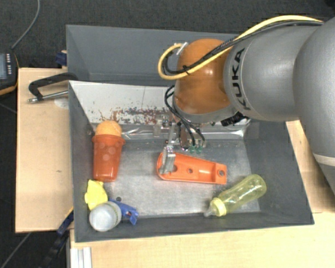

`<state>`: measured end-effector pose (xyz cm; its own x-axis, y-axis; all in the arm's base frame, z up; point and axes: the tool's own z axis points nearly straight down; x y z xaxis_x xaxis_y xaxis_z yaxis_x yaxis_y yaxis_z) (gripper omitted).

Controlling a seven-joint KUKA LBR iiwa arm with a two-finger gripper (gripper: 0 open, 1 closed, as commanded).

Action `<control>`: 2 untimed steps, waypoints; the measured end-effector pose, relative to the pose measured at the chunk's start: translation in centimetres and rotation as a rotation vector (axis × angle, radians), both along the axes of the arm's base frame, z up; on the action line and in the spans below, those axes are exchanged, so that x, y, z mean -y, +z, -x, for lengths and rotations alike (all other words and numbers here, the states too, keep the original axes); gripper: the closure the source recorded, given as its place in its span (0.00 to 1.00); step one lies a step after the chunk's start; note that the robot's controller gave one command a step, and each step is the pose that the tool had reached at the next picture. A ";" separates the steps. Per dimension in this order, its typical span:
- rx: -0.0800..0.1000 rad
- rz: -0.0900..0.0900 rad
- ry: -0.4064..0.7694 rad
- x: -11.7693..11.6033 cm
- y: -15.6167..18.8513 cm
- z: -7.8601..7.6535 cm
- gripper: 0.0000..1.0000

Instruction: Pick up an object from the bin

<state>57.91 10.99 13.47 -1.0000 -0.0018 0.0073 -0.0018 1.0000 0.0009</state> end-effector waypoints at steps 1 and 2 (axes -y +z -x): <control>0.008 -0.001 -0.001 0.0 0.5 -0.2 0.00; 0.014 -0.005 0.122 2.2 -0.9 1.7 0.00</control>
Offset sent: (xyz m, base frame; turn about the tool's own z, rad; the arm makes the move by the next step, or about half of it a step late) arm -0.0553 -0.0786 -0.0407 -0.3114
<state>56.23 8.79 12.56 -0.9923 -0.1240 -0.0071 -0.1240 0.9923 0.0046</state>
